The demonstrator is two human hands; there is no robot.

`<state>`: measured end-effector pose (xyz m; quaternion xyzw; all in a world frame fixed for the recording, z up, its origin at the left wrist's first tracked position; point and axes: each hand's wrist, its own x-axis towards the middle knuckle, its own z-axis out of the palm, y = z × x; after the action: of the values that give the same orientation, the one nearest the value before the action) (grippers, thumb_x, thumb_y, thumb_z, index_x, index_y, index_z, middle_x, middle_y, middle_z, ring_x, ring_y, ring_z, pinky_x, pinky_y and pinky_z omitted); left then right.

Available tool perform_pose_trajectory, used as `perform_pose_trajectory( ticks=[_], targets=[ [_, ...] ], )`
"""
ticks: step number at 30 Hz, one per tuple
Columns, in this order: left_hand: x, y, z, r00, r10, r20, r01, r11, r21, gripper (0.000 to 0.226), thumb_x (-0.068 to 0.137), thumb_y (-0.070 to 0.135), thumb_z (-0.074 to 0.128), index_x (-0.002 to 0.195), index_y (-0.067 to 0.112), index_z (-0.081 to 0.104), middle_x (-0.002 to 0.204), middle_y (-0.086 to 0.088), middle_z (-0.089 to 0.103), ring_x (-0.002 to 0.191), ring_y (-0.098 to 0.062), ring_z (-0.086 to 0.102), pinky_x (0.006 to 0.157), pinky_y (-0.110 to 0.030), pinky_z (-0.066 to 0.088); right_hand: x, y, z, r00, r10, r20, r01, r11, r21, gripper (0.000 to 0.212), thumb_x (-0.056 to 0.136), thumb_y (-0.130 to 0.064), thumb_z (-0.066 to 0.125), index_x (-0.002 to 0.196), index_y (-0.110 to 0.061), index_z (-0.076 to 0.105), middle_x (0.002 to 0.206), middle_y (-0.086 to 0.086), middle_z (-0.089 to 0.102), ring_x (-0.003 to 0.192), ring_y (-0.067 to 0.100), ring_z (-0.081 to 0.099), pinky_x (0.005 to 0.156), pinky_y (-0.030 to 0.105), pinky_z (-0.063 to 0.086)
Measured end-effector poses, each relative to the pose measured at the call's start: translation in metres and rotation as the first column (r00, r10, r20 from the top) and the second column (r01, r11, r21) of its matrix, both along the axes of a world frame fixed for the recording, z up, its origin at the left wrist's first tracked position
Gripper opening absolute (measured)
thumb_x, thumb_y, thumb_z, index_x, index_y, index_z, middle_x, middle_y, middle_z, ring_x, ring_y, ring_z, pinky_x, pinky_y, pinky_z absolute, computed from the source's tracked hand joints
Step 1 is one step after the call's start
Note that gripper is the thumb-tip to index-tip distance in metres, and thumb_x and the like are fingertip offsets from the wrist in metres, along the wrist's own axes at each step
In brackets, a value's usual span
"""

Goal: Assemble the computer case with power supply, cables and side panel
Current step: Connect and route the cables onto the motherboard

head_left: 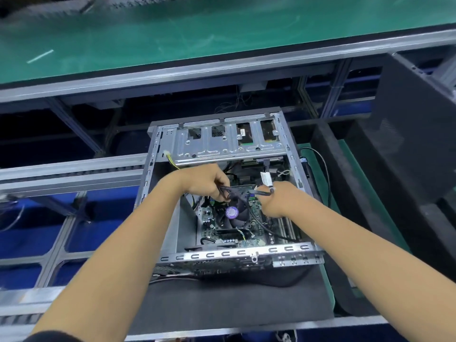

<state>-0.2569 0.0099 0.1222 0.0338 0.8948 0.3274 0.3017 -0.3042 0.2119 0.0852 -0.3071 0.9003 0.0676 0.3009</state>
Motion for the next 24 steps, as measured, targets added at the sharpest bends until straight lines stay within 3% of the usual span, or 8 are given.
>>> perform_pose_trajectory(
  ticks=[3,5,8,11,13,16,18,24],
  targets=[
    [0.000,-0.002,-0.001,0.996,0.088,-0.014,-0.084,0.983,0.166,0.026,0.083,-0.005,0.064,0.089,0.016,0.077,0.085,0.014,0.074,0.085,0.001,0.066,0.078,-0.016,0.047,-0.003,-0.005,0.002,0.993,-0.064,0.101,0.076,0.991,-0.114,0.025,0.099,-0.011,0.036,0.077,-0.013,0.023,0.068,0.001,0.026,0.056,0.018,0.025,0.052,0.030,0.022],
    [0.001,-0.001,0.001,0.978,0.200,-0.064,-0.170,0.932,0.320,0.032,0.084,-0.004,0.061,0.089,0.023,0.077,0.097,0.004,0.075,0.096,-0.010,0.067,0.085,-0.020,0.049,-0.004,-0.010,0.006,0.980,-0.061,0.191,0.108,0.964,-0.243,0.018,0.100,-0.016,0.038,0.086,-0.006,0.034,0.074,0.001,0.036,0.062,0.019,0.035,0.054,0.030,0.026],
    [-0.002,0.002,0.001,0.925,0.379,-0.032,-0.291,0.760,0.581,0.026,0.085,-0.006,0.058,0.105,0.006,0.070,0.114,-0.023,0.066,0.110,-0.039,0.060,0.101,-0.044,0.045,-0.004,-0.014,0.012,0.987,-0.011,0.160,0.087,0.874,-0.478,0.008,0.096,-0.026,0.054,0.098,-0.019,0.052,0.093,-0.002,0.054,0.086,0.021,0.055,0.067,0.031,0.043],
    [-0.007,0.006,-0.002,0.907,0.420,0.011,-0.314,0.661,0.682,0.027,0.087,-0.009,0.058,0.111,0.003,0.064,0.111,-0.023,0.064,0.101,-0.034,0.061,0.100,-0.046,0.046,-0.007,-0.012,0.012,0.966,-0.030,0.258,0.182,0.785,-0.592,0.051,0.090,-0.046,0.066,0.131,-0.021,0.050,0.122,-0.003,0.057,0.107,0.019,0.055,0.089,0.034,0.047],
    [-0.008,0.007,-0.005,0.901,0.434,0.020,-0.312,0.616,0.723,0.028,0.088,-0.009,0.057,0.108,0.008,0.064,0.104,-0.013,0.067,0.095,-0.025,0.063,0.093,-0.039,0.052,-0.008,-0.012,0.014,0.953,-0.029,0.303,0.223,0.745,-0.629,0.065,0.087,-0.050,0.069,0.143,-0.028,0.043,0.131,-0.007,0.055,0.110,0.013,0.054,0.091,0.029,0.042],
    [-0.006,0.005,-0.011,0.866,0.498,0.046,-0.350,0.537,0.768,0.028,0.089,-0.007,0.056,0.104,0.016,0.065,0.095,0.000,0.072,0.089,-0.016,0.068,0.078,-0.023,0.054,-0.011,-0.013,0.012,0.878,-0.031,0.478,0.376,0.663,-0.648,0.066,0.091,-0.036,0.069,0.147,-0.022,0.037,0.110,0.003,0.072,0.091,0.015,0.071,0.079,0.032,0.055],
    [-0.007,0.008,-0.015,0.845,0.534,0.039,-0.368,0.527,0.766,0.025,0.090,-0.007,0.056,0.104,0.013,0.064,0.096,-0.002,0.071,0.088,-0.015,0.068,0.075,-0.022,0.054,-0.013,-0.013,0.012,0.817,-0.024,0.576,0.475,0.593,-0.650,0.060,0.094,-0.027,0.067,0.145,-0.017,0.037,0.093,0.003,0.076,0.079,0.017,0.072,0.069,0.033,0.054],
    [-0.010,0.020,-0.015,0.778,0.618,-0.116,-0.400,0.629,0.667,0.008,0.089,0.006,0.065,0.090,0.014,0.064,0.078,0.003,0.065,0.066,-0.007,0.060,0.059,-0.021,0.048,-0.013,-0.011,0.015,0.819,-0.015,0.574,0.508,0.484,-0.712,0.005,0.099,-0.020,0.061,0.104,-0.019,0.060,0.067,-0.003,0.068,0.060,0.013,0.060,0.057,0.028,0.048]
  ],
)
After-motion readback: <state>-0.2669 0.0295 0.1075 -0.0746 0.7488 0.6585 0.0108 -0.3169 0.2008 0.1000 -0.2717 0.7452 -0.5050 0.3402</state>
